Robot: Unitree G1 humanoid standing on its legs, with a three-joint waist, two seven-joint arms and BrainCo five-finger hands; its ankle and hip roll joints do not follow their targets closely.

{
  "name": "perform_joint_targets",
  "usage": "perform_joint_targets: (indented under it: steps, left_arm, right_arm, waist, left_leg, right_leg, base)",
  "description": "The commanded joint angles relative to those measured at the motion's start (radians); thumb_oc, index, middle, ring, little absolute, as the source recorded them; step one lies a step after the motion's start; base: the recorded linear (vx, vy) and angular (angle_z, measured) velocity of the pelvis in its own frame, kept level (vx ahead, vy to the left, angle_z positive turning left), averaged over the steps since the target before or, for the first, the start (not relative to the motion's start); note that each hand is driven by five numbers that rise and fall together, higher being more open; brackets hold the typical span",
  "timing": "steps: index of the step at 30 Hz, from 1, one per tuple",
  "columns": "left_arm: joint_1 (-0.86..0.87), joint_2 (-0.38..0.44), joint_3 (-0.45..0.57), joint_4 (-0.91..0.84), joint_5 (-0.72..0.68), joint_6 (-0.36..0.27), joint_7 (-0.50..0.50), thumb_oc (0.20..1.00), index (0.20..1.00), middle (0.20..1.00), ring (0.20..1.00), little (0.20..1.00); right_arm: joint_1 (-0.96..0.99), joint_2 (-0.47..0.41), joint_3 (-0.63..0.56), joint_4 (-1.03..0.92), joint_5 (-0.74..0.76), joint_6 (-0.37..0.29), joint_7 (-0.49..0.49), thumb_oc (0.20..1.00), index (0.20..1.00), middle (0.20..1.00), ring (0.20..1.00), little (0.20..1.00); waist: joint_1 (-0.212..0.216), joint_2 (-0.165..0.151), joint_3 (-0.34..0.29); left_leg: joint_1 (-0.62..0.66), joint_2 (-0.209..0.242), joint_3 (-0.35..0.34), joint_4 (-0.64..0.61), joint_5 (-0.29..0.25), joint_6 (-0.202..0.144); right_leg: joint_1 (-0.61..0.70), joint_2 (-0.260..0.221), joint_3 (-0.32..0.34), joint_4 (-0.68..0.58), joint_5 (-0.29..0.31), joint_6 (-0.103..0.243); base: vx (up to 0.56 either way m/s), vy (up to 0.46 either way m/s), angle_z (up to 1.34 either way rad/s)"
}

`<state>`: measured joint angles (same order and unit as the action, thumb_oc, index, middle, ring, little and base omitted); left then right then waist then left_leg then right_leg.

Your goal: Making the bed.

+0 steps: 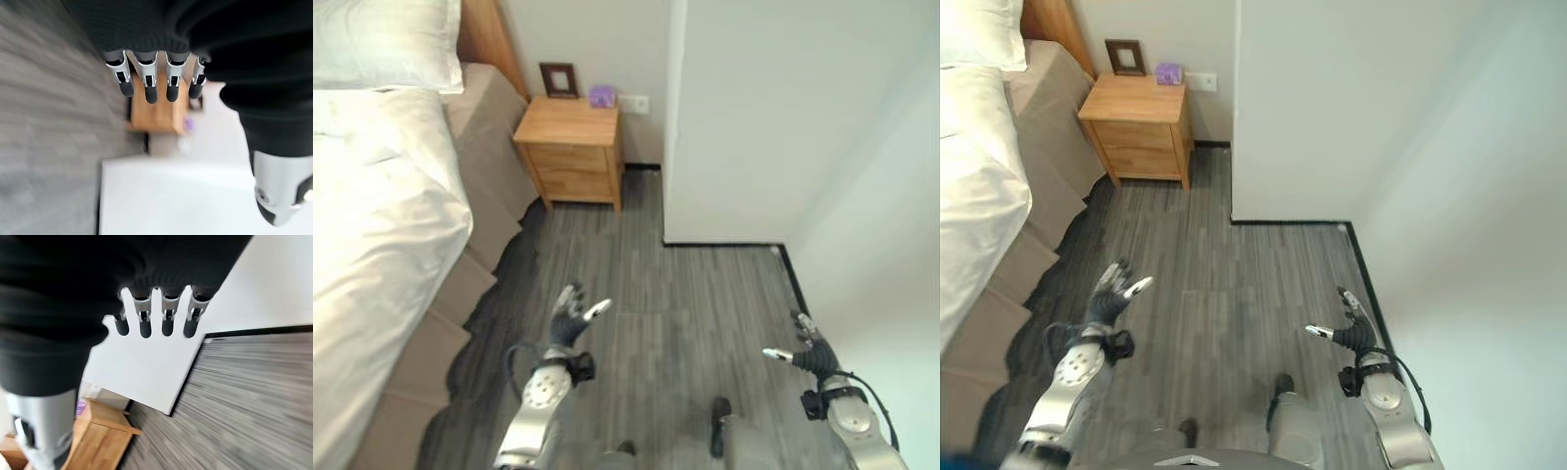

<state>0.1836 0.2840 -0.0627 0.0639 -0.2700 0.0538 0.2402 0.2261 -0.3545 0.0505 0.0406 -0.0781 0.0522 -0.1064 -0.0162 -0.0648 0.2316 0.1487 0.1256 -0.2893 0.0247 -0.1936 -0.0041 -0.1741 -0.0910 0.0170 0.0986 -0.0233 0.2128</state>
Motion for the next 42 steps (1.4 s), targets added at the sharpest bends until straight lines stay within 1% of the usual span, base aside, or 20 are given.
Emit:
perform_joint_targets:
  steps: [1, 4, 6, 7, 8, 9, 10, 12, 13, 17, 20, 22, 25, 26, 28, 31, 32, 37, 41, 42]
  left_arm:
    - [0.012, 0.022, 0.027, -0.055, 0.001, -0.036, 0.001, 1.0, 1.0, 1.0, 1.0, 1.0]
    - [0.033, 0.022, 0.03, -0.046, -0.001, -0.032, -0.005, 1.0, 1.0, 1.0, 1.0, 1.0]
    - [0.052, -0.013, 0.037, -0.045, -0.04, -0.033, -0.008, 1.0, 1.0, 1.0, 1.0, 1.0]
    - [0.051, -0.013, 0.038, -0.045, -0.04, -0.033, -0.007, 1.0, 1.0, 1.0, 1.0, 1.0]
    - [0.042, -0.019, 0.044, -0.046, -0.088, -0.037, -0.019, 1.0, 1.0, 1.0, 1.0, 1.0]
    - [0.035, -0.022, 0.036, -0.042, -0.1, -0.043, -0.018, 1.0, 1.0, 1.0, 1.0, 1.0]
    - [0.034, -0.022, 0.037, -0.042, -0.1, -0.043, -0.018, 1.0, 1.0, 1.0, 1.0, 1.0]
    - [0.012, -0.02, 0.034, -0.027, -0.119, -0.032, -0.023, 1.0, 1.0, 1.0, 1.0, 1.0]
    - [0.011, -0.027, 0.036, -0.016, -0.111, -0.033, -0.027, 1.0, 1.0, 1.0, 1.0, 1.0]
    - [0.035, -0.038, 0.046, -0.003, -0.084, -0.021, -0.024, 1.0, 1.0, 1.0, 1.0, 1.0]
    - [0.045, -0.043, 0.055, 0.004, -0.092, -0.022, -0.016, 1.0, 1.0, 1.0, 1.0, 1.0]
    - [0.052, -0.038, 0.052, 0.003, -0.091, -0.012, -0.015, 1.0, 1.0, 1.0, 1.0, 1.0]
    - [0.048, -0.024, 0.043, 0.002, -0.081, -0.002, -0.02, 1.0, 1.0, 1.0, 1.0, 1.0]
    - [0.033, -0.01, 0.04, 0.008, -0.079, 0.004, -0.016, 1.0, 1.0, 1.0, 1.0, 1.0]
    - [0.024, 0.002, 0.041, 0.01, -0.072, 0.002, -0.012, 1.0, 1.0, 1.0, 1.0, 1.0]
    - [0.0, 0.017, 0.046, 0.044, -0.069, -0.008, -0.002, 1.0, 1.0, 1.0, 1.0, 1.0]
    - [-0.004, 0.021, 0.046, 0.054, -0.076, -0.012, 0.002, 1.0, 1.0, 1.0, 1.0, 1.0]
    - [0.0, 0.022, 0.047, 0.067, -0.079, -0.012, 0.001, 1.0, 1.0, 1.0, 1.0, 1.0]
    - [0.016, 0.002, 0.05, 0.059, -0.082, -0.011, -0.004, 1.0, 1.0, 1.0, 1.0, 1.0]
    - [-0.051, -0.024, 0.038, 0.173, -0.035, -0.029, -0.015, 1.0, 1.0, 1.0, 1.0, 1.0]
  right_arm:
    - [-0.054, -0.004, -0.034, -0.041, 0.018, -0.041, 0.002, 1.0, 1.0, 1.0, 1.0, 1.0]
    - [-0.044, -0.005, -0.024, -0.035, 0.022, -0.039, 0.013, 1.0, 1.0, 1.0, 1.0, 1.0]
    - [-0.056, -0.012, 0.004, -0.026, 0.057, -0.042, 0.03, 1.0, 1.0, 1.0, 1.0, 1.0]
    - [-0.057, -0.012, 0.004, -0.025, 0.057, -0.042, 0.03, 1.0, 1.0, 1.0, 1.0, 1.0]
    - [-0.074, -0.027, 0.006, -0.021, 0.089, -0.04, 0.033, 1.0, 1.0, 1.0, 1.0, 1.0]
    - [-0.079, -0.026, 0.006, -0.022, 0.097, -0.043, 0.031, 1.0, 1.0, 1.0, 1.0, 1.0]
    - [-0.081, -0.026, 0.006, -0.021, 0.098, -0.044, 0.031, 1.0, 1.0, 1.0, 1.0, 1.0]
    - [-0.095, -0.023, 0.004, -0.017, 0.09, -0.039, 0.023, 1.0, 1.0, 1.0, 1.0, 1.0]
    - [-0.106, -0.011, 0.01, -0.002, 0.088, -0.031, 0.02, 1.0, 1.0, 1.0, 1.0, 1.0]
    - [-0.097, 0.01, 0.011, -0.001, 0.089, -0.026, 0.03, 1.0, 1.0, 1.0, 1.0, 1.0]
    - [-0.098, 0.02, 0.022, -0.008, 0.065, -0.023, 0.031, 1.0, 1.0, 1.0, 1.0, 1.0]
    - [-0.093, 0.033, 0.018, -0.012, 0.07, -0.022, 0.033, 1.0, 1.0, 1.0, 1.0, 1.0]
    - [-0.093, 0.049, 0.026, -0.009, 0.06, -0.022, 0.029, 1.0, 1.0, 1.0, 1.0, 1.0]
    - [-0.097, 0.055, 0.028, -0.012, 0.047, -0.022, 0.028, 1.0, 1.0, 1.0, 1.0, 1.0]
    - [-0.102, 0.056, 0.029, -0.012, 0.038, -0.023, 0.029, 1.0, 1.0, 1.0, 1.0, 1.0]
    - [-0.121, 0.057, 0.032, -0.009, 0.034, -0.02, 0.021, 1.0, 1.0, 1.0, 1.0, 1.0]
    - [-0.128, 0.06, 0.029, -0.007, 0.055, -0.02, 0.016, 1.0, 1.0, 1.0, 1.0, 1.0]
    - [-0.115, 0.062, 0.032, 0.0, 0.082, -0.027, 0.009, 1.0, 1.0, 1.0, 1.0, 1.0]
    - [-0.114, 0.052, 0.036, -0.001, 0.076, -0.022, 0.015, 1.0, 1.0, 1.0, 1.0, 1.0]
    - [-0.114, 0.071, -0.057, 0.298, 0.304, -0.024, -0.021, 1.0, 1.0, 1.0, 1.0, 1.0]
  waist:
    - [-0.033, 0.011, 0.014]
    - [-0.045, 0.017, 0.001]
    - [-0.043, 0.035, 0.001]
    - [-0.046, 0.031, -0.002]
    - [-0.018, 0.023, 0.036]
    - [-0.015, 0.024, 0.053]
    - [-0.017, 0.02, 0.051]
    - [-0.02, 0.013, 0.059]
    - [-0.012, 0.023, 0.053]
    - [-0.011, 0.06, 0.037]
    - [-0.019, 0.063, 0.018]
    - [-0.025, 0.051, 0.004]
    - [-0.025, 0.038, -0.002]
    - [-0.037, 0.031, 0.012]
    - [-0.047, 0.033, 0.022]
    - [-0.057, 0.04, 0.029]
    - [-0.065, 0.034, 0.029]
    - [-0.074, 0.02, 0.013]
    - [-0.071, 0.023, -0.005]
    - [-0.071, 0.044, -0.043]
  left_leg:
    - [0.146, -0.136, 0.061, -0.112, 0.05, -0.017]
    - [0.183, -0.118, 0.025, -0.087, 0.03, -0.025]
    - [0.093, -0.131, 0.041, 0.184, 0.093, -0.08]
    - [0.087, -0.137, 0.038, 0.185, 0.097, -0.08]
    - [-0.062, -0.145, 0.112, 0.344, 0.146, -0.11]
    - [-0.111, -0.13, 0.202, 0.411, 0.146, -0.111]
    - [-0.116, -0.134, 0.2, 0.41, 0.151, -0.111]
    - [-0.167, -0.042, 0.393, 0.386, 0.164, -0.099]
    - [-0.172, -0.008, 0.466, 0.284, 0.154, -0.092]
    - [-0.163, 0.006, 0.541, -0.002, 0.277, -0.1]
    - [-0.107, -0.003, 0.51, -0.055, 0.269, -0.092]
    - [-0.077, -0.007, 0.539, -0.093, 0.268, -0.085]
    - [-0.056, -0.016, 0.534, -0.112, 0.245, -0.067]
    - [-0.04, -0.026, 0.527, -0.112, 0.223, -0.05]
    - [-0.039, -0.021, 0.522, -0.112, 0.221, -0.045]
    - [-0.03, -0.012, 0.508, -0.112, 0.206, -0.056]
    - [-0.029, -0.013, 0.494, -0.112, 0.207, -0.065]
    - [-0.015, -0.013, 0.474, -0.112, 0.201, -0.075]
    - [0.005, -0.011, 0.483, -0.112, 0.199, -0.083]
    - [0.018, -0.06, 0.394, -0.109, 0.123, -0.045]
  right_leg:
    - [0.024, 0.03, 0.065, -0.157, 0.152, -0.022]
    - [0.033, 0.036, 0.07, -0.103, 0.133, -0.04]
    - [0.098, 0.018, 0.045, -0.109, 0.125, -0.074]
    - [0.094, 0.012, 0.043, -0.11, 0.127, -0.073]
    - [0.165, -0.014, -0.006, -0.133, 0.095, -0.101]
    - [0.204, -0.016, -0.039, -0.153, 0.086, -0.112]
    - [0.2, -0.02, -0.04, -0.154, 0.089, -0.112]
    - [0.241, -0.042, -0.121, -0.174, 0.06, -0.115]
    - [0.267, -0.051, -0.164, -0.186, 0.031, -0.112]
    - [0.325, -0.049, -0.233, -0.186, -0.002, -0.092]
    - [0.336, -0.067, -0.269, -0.144, -0.018, -0.085]
    - [0.335, -0.075, -0.271, -0.098, -0.024, -0.083]
    - [0.279, -0.095, -0.268, 0.047, -0.022, -0.06]
    - [0.197, -0.12, -0.238, 0.219, 0.049, -0.012]
    - [0.149, -0.119, -0.192, 0.287, 0.067, 0.012]
    - [0.11, -0.096, -0.141, 0.21, 0.015, -0.013]
    - [0.118, -0.069, -0.117, 0.084, -0.006, -0.041]
    - [0.177, -0.062, -0.068, -0.092, 0.028, -0.063]
    - [0.239, -0.069, -0.091, -0.165, 0.055, -0.057]
    - [0.179, -0.015, -0.199, 0.02, -0.017, -0.095]
  base:
    - [0.55, -0.193, 1.96]
    - [0.42, -0.204, 1.12]
    - [0.41, -0.211, 0.9]
    - [0.24, -0.183, 1.29]
    - [0.11, -0.217, 1.09]
    - [0.11, -0.218, 0.61]
    - [0.06, -0.198, 0.9]
    - [0.1, -0.166, 1.39]
    - [0.21, -0.082, 1.31]
    - [0.23, 0.051, 0.88]
    - [0.15, 0.104, 0.37]
    - [0.15, 0.112, 0.18]
    - [0.09, 0.108, 0.26]
    - [0.04, 0.103, 0.2]
    - [0.01, 0.084, 0.39]
    - [0.11, 0.019, 0.44]
    - [0.1, -0.045, 0.18]
    - [0.09, -0.069, 0.13]
    - [0.03, -0.021, 0.08]
    - [-0.06, 0.072, 0.01]
